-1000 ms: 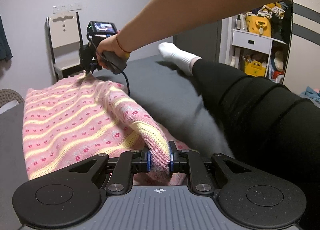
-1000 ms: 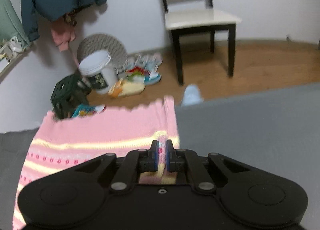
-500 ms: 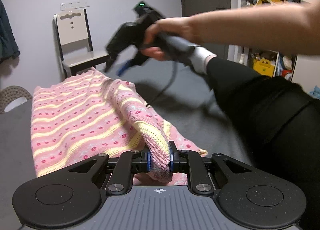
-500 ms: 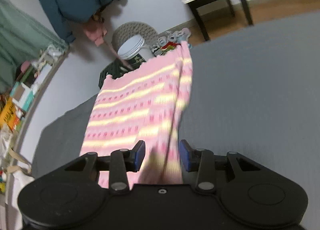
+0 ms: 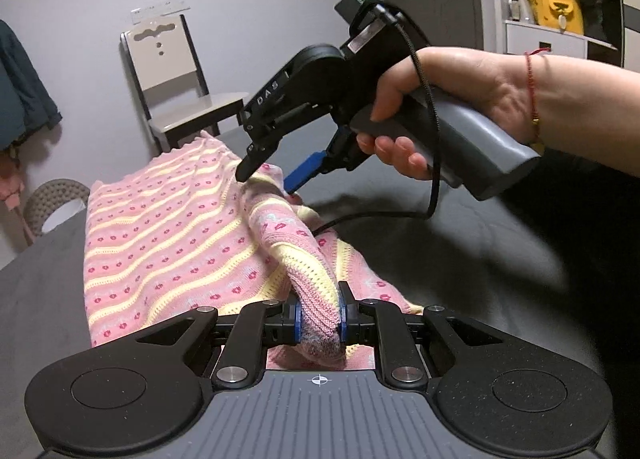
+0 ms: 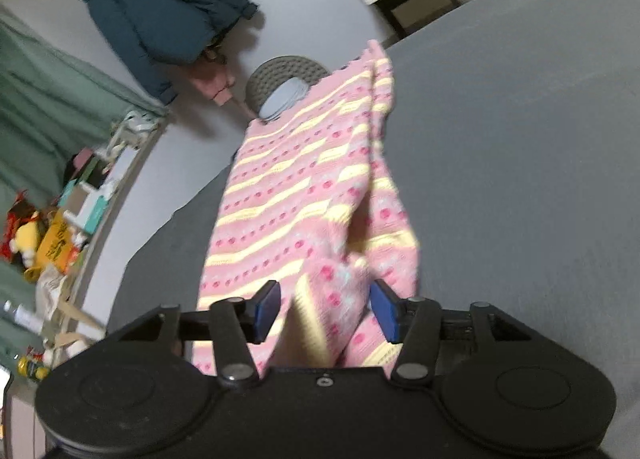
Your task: Fold clothes
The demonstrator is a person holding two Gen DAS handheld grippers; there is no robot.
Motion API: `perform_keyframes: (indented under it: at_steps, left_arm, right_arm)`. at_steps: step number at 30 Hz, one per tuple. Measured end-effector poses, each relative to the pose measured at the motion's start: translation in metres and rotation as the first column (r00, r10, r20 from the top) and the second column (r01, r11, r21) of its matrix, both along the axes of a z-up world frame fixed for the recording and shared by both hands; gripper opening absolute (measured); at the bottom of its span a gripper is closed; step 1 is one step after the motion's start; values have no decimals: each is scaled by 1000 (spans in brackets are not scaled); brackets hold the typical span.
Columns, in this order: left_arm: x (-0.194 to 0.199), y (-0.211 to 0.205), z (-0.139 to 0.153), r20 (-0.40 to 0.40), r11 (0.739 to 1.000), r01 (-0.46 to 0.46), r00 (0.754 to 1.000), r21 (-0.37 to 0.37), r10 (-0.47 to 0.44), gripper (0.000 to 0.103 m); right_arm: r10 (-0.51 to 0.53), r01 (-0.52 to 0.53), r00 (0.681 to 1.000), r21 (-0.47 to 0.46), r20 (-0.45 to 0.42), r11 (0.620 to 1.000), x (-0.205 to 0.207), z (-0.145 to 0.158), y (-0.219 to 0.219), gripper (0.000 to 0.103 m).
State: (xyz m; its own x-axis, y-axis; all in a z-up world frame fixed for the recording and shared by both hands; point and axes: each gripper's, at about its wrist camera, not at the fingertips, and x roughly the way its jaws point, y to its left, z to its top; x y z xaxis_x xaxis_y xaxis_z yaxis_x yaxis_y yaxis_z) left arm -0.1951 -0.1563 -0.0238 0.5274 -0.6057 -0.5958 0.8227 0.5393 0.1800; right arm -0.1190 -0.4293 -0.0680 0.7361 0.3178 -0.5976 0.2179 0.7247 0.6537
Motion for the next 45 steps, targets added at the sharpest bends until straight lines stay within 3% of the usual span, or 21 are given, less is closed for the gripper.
perform_keyframes:
  at_steps: [3, 4, 7, 10, 12, 15, 18, 22, 29, 32, 34, 36, 38, 39, 41, 43, 45]
  left_arm:
    - [-3, -6, 0, 8, 1000, -2, 1000, 18, 2, 16]
    - [-3, -7, 0, 12, 1000, -4, 1000, 22, 4, 16]
    - [-6, -8, 3, 34, 1000, -11, 999, 18, 10, 16]
    - [-15, -4, 11, 89, 1000, 10, 996, 8, -11, 16]
    - [-19, -2, 13, 97, 1000, 22, 995, 18, -24, 16]
    - [-19, -5, 6, 61, 999, 36, 997, 29, -38, 16]
    - [-15, -11, -3, 14, 998, 30, 999, 47, -31, 16]
    - [-12, -11, -6, -11, 999, 15, 1000, 34, -14, 17]
    - [8, 16, 12, -140, 988, -40, 990, -146, 19, 17]
    - [20, 26, 18, -224, 980, -25, 974, -199, -21, 17]
    - [23, 33, 22, -252, 973, -34, 967, -228, -25, 18]
    - [21, 41, 26, -286, 962, -36, 957, -270, -44, 32]
    - [18, 49, 26, -317, 947, -8, 943, -320, -99, 51]
    - [14, 52, 27, -313, 943, 4, 943, -332, -114, 53]
    - [9, 51, 26, -267, 951, 14, 958, -308, -100, 54]
    - [4, 46, 25, -213, 969, 24, 974, -244, -78, 54]
    - [-1, 41, 24, -158, 983, 35, 985, -183, -65, 54]
  right_arm:
    - [15, -15, 1000, -38, -5, 999, -2, -7, 5, 29]
    - [13, -13, 1000, -29, 1, 999, -1, -10, 4, 22]
    - [-2, 1, 999, 29, 36, 1000, -6, -12, -2, 15]
    - [20, -19, 991, -6, 135, 1000, -24, 6, -1, 14]
    - [21, -16, 988, -34, 151, 999, -32, 13, -2, 14]
    - [2, 1, 997, -29, 82, 1000, -34, 1, -8, 14]
    - [-18, 18, 999, 3, 30, 1000, -29, -15, -14, 17]
    - [-44, 43, 999, 79, 8, 996, -32, -12, -20, 35]
    - [65, -66, 996, 11, 67, 998, -82, 31, -21, 49]
    - [117, -116, 989, -17, 94, 993, -103, 49, -21, 50]
    - [217, -223, 959, 12, 180, 975, -117, 61, -27, 50]
    - [308, -329, 911, 34, 273, 944, -130, 73, -32, 51]
    - [364, -451, 818, 104, 446, 886, -142, 84, -39, 54]
    - [375, -510, 761, 131, 530, 850, -148, 89, -43, 56]
    - [314, -586, 657, 203, 685, 784, -158, 96, -52, 73]
    - [229, -601, 634, 285, 738, 747, -163, 95, -62, 78]
    - [175, -616, 641, 366, 747, 698, -166, 92, -68, 78]
